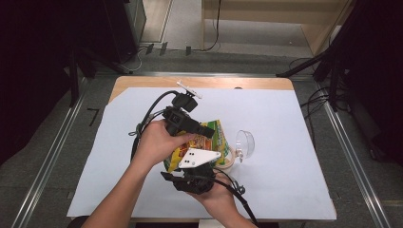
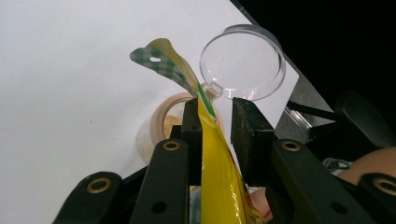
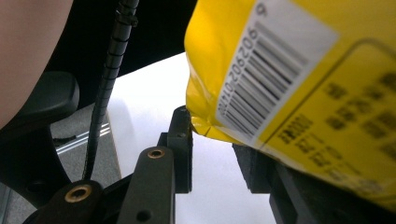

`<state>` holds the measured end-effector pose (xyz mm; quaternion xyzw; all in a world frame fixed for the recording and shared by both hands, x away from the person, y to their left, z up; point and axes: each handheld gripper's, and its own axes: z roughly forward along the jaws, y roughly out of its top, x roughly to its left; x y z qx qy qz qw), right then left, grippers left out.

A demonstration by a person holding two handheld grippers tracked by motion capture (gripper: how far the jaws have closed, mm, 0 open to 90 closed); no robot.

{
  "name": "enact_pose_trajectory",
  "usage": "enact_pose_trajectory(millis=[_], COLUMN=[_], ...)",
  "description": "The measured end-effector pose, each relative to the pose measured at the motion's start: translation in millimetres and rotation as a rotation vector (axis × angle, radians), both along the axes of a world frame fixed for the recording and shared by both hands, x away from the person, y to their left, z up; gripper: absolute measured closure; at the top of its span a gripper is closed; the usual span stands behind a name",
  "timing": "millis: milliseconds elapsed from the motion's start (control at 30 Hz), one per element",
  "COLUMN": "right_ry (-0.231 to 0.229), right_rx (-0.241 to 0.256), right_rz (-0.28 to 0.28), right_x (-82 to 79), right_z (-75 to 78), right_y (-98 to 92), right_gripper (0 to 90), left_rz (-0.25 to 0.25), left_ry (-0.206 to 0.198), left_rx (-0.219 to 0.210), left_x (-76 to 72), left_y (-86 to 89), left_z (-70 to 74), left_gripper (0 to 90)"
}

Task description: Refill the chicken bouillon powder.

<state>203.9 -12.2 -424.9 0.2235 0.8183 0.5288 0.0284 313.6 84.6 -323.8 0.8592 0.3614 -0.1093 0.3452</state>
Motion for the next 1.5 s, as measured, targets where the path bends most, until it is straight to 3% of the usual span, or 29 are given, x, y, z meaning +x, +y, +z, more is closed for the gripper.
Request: enact_pose_trajectory(millis=[267, 633, 800, 1500], right_ry=[-0.014, 0.004, 0.034, 0.023], right_rx=[-0.006, -0.002, 0.005, -0.009], right_rz=[-0.002, 0.0, 0.0, 0.01], right_x=[-0.5, 2.0, 5.1, 10.1], right_z=[0.4, 5.2, 4.1, 5.2], right_y=[0.4, 1.8, 2.4, 5.6], right_gripper=[71.2, 71.2, 71.2, 71.3], left_rz=[0.004, 0.015, 0.02, 0.048], left_ry=[-0.009, -0.004, 0.0, -0.032], left_rx=[-0.008, -0.026, -0.019, -0.006], left_x=[-0.4, 2.9, 4.8, 4.8], left_y=[-0.1, 3.8, 4.4, 6.6], left_z=[1.1, 4.0, 2.4, 3.6], left_gripper=[75.6, 74.3, 74.6, 74.5])
